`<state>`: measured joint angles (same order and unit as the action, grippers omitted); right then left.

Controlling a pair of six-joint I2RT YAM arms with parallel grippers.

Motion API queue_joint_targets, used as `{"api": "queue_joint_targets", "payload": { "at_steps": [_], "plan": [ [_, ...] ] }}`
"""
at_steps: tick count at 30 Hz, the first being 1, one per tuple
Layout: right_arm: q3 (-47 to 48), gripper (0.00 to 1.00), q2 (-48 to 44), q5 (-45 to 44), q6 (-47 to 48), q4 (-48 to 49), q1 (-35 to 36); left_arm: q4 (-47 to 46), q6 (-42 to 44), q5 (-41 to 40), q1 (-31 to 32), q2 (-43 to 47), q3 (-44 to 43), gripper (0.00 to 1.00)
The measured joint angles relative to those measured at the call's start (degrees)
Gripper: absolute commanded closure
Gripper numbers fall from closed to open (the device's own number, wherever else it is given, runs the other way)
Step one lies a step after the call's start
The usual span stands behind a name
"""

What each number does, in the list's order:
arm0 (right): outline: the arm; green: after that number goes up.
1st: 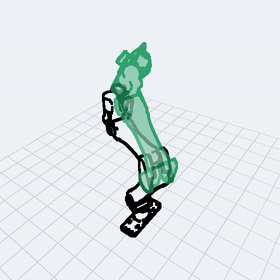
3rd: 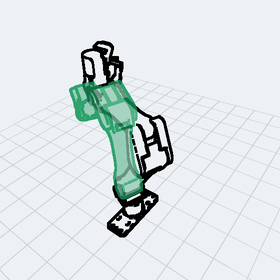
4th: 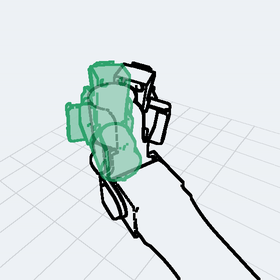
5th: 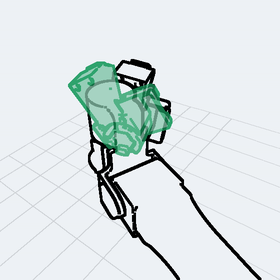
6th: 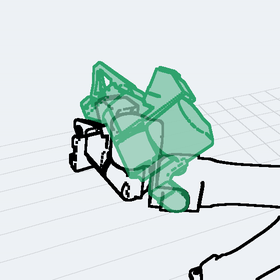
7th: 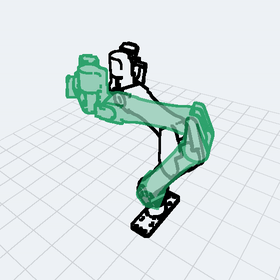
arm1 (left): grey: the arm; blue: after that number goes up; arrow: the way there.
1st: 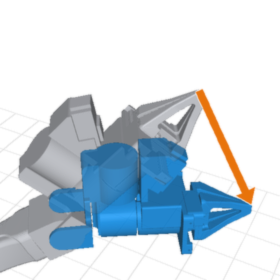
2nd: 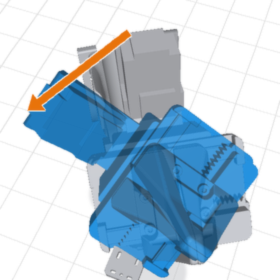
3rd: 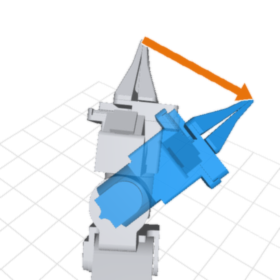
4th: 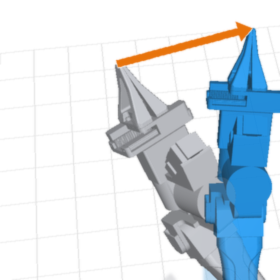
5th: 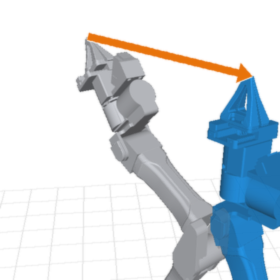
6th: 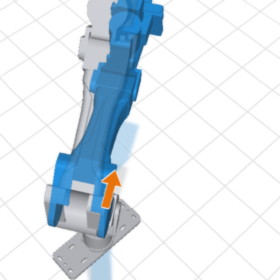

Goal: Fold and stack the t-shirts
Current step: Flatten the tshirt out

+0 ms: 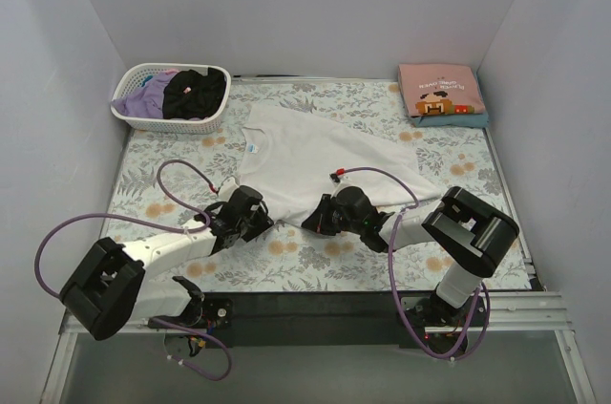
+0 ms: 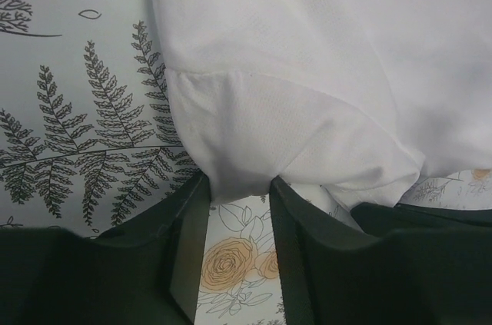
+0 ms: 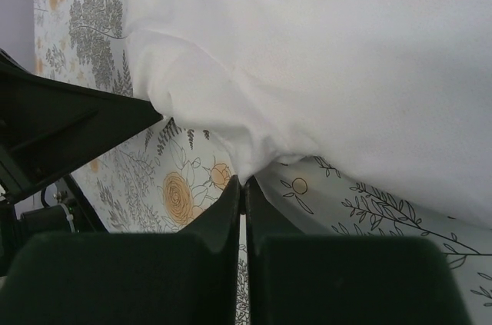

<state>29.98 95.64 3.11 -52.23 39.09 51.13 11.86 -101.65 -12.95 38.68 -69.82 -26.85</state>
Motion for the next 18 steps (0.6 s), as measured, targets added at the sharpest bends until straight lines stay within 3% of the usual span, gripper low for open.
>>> {"api": "queue_joint_targets", "payload": {
  "at_steps": [3,4,5,12,18],
  "plan": [
    [0.00,0.99,-0.02,0.07,0.39,0.00,0.00,0.37,0.13,-0.90,0.17,-0.66,-0.22,0.85],
    [0.00,0.99,-0.04,0.07,0.57,0.00,0.00,0.90,0.31,-1.27,0.20,-0.72,-0.31,0.96],
    [-0.02,0.99,-0.20,0.07,0.83,-0.07,0.00,1.73,0.44,-1.60,0.20,-0.72,-0.61,1.00],
    [-0.02,0.99,-7.17,0.63,4.22,-3.76,0.00,12.74,3.72,-5.70,0.20,1.16,-10.67,1.00],
    [6.54,0.99,-11.13,3.17,9.92,-16.96,0.00,23.74,6.91,-8.52,0.20,0.59,-22.29,0.94]
  ]
}}
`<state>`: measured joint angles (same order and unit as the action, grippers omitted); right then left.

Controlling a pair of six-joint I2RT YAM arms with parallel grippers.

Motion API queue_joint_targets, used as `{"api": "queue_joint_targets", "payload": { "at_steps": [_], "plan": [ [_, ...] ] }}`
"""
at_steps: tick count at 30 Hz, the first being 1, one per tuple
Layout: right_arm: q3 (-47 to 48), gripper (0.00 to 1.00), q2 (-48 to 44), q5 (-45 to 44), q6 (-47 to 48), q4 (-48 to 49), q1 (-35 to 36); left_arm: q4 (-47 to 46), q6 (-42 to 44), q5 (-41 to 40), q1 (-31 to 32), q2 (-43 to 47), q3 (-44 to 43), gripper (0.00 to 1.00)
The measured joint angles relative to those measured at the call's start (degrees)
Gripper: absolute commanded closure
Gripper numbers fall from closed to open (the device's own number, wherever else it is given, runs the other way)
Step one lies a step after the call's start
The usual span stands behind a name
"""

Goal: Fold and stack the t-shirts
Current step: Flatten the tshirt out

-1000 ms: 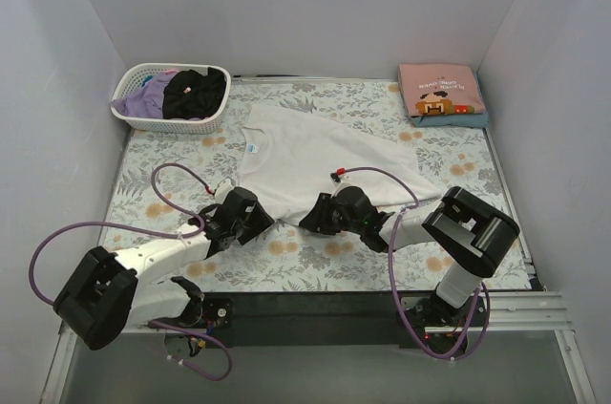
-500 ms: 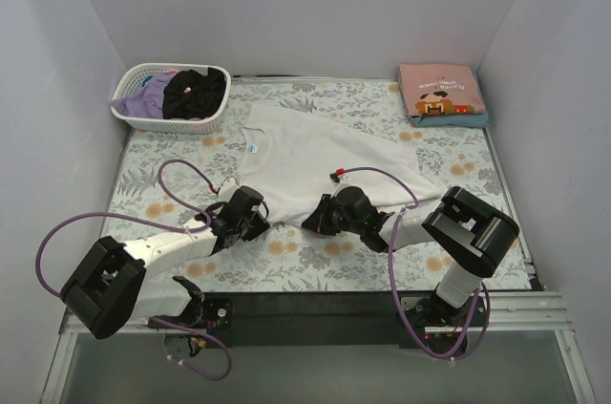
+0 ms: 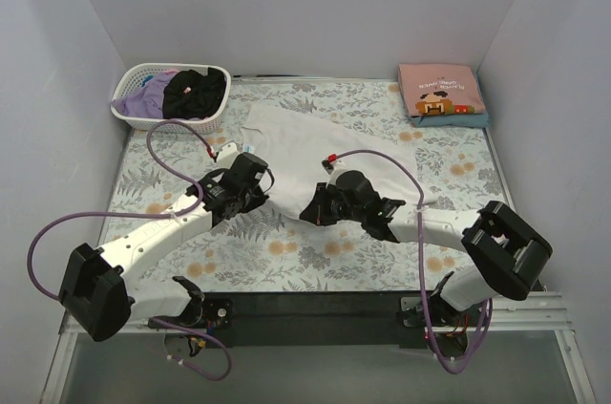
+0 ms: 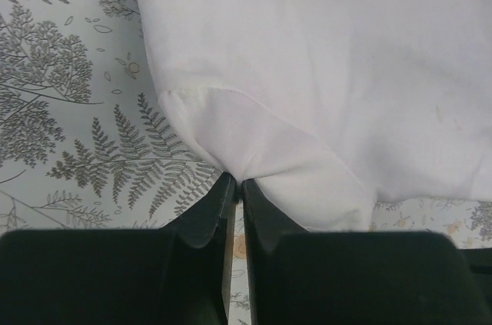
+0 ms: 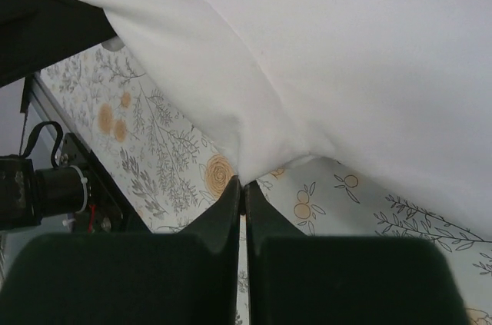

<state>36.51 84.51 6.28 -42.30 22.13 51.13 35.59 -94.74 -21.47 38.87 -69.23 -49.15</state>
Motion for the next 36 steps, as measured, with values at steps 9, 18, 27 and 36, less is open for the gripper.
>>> {"api": "queue_joint_targets", "payload": {
  "at_steps": [9,18,27,36],
  "plan": [
    [8.13,0.64,-3.41,1.33,7.28,-18.75,0.00,8.98,2.19,-2.75,0.00,-0.81,-2.10,0.54],
    [10.21,0.59,-3.41,-0.07,13.25,-29.16,0.00,9.18,1.66,0.17,0.00,2.16,2.45,0.46],
    [9.77,0.55,-3.93,-3.48,16.09,-30.64,-1.07,8.81,1.40,7.56,1.38,2.16,5.40,0.60],
    [-0.31,0.40,-20.00,-9.31,18.67,-34.84,-27.52,4.20,2.27,6.67,0.13,-11.13,4.00,0.65]
  ]
}}
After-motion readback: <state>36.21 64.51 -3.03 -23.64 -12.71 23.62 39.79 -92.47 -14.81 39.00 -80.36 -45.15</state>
